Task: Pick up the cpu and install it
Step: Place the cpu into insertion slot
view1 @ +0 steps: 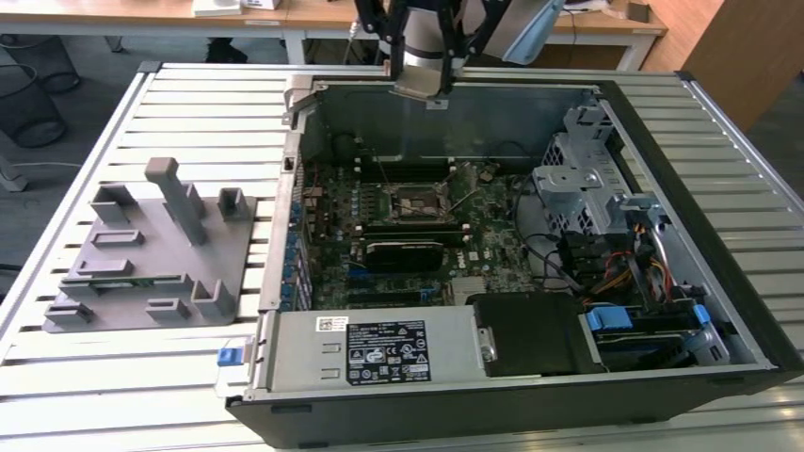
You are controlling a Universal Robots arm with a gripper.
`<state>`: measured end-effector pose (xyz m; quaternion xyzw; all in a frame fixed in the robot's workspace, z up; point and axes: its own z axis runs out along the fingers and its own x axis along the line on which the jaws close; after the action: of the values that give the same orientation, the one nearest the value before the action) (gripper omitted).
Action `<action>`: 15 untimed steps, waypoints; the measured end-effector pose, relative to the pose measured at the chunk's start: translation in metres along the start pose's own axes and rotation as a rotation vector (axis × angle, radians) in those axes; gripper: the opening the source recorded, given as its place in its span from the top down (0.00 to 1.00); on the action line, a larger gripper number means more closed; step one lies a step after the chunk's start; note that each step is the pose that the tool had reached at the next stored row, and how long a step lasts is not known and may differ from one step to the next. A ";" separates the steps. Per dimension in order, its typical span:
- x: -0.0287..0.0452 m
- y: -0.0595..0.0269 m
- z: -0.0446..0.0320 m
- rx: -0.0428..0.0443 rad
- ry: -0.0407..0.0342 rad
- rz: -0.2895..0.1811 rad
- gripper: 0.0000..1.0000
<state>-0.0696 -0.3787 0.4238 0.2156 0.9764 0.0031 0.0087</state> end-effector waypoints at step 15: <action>0.0003 0.0002 0.0121 0.0043 -0.0025 0.264 0.47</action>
<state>-0.0696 -0.3784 0.4117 0.3424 0.9395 0.0018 0.0090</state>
